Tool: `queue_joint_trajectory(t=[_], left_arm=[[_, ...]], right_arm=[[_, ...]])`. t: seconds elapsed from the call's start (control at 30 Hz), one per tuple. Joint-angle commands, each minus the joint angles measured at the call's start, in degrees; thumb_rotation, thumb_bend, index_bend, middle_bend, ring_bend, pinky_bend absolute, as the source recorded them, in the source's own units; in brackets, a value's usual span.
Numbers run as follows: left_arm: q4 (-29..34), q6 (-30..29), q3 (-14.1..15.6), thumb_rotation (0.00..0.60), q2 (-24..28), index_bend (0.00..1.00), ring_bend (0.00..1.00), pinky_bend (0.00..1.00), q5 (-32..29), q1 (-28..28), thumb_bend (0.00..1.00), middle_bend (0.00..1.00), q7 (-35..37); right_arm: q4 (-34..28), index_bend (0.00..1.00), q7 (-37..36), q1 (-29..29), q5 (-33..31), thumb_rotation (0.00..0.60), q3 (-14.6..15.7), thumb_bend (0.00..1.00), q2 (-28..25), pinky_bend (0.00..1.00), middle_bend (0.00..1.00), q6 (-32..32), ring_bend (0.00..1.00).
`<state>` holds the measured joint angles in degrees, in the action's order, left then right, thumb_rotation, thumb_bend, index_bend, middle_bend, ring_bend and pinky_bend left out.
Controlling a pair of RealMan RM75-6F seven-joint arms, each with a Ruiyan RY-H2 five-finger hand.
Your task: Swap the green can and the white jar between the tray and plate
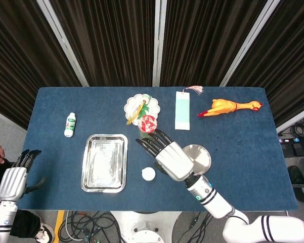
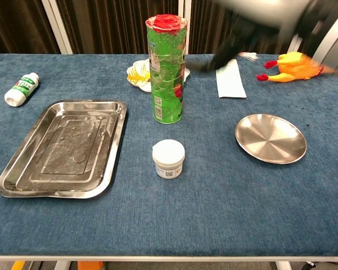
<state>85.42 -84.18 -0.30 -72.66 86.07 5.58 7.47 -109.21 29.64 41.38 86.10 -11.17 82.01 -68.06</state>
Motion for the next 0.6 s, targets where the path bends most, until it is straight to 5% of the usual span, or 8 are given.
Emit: queue_joint_trajectory(t=[0.03,0.23,0.6], left_arm=[[0.1,0.1,-0.1,0.6,-0.1,0.14,0.05,0.3,0.1,0.1,0.23,0.12,-0.3],[0.7,0.8,0.1,0.6,0.2,0.14,0.05,0.3,0.3,0.3,0.23,0.12,-0.5],[1.2,1.6,0.2,0.6,0.7,0.14,0.05,0.3,0.5,0.5,0.23,0.12,-0.4]], right_arm=[[-1.5,0.0,-1.0,0.1,-2.5,0.6,-4.4,0.18,-3.1,0.11,0.16,-0.4,0.08],[0.1,0.0,4.3,5.1,-18.6,0.6,-8.9,0.16,-4.2,0.04,0.05,7.7,0.0],[10.5,0.0,8.8,15.9,-37.0,0.6,-10.1,0.12,1.0,0.03,0.03,16.4,0.0]])
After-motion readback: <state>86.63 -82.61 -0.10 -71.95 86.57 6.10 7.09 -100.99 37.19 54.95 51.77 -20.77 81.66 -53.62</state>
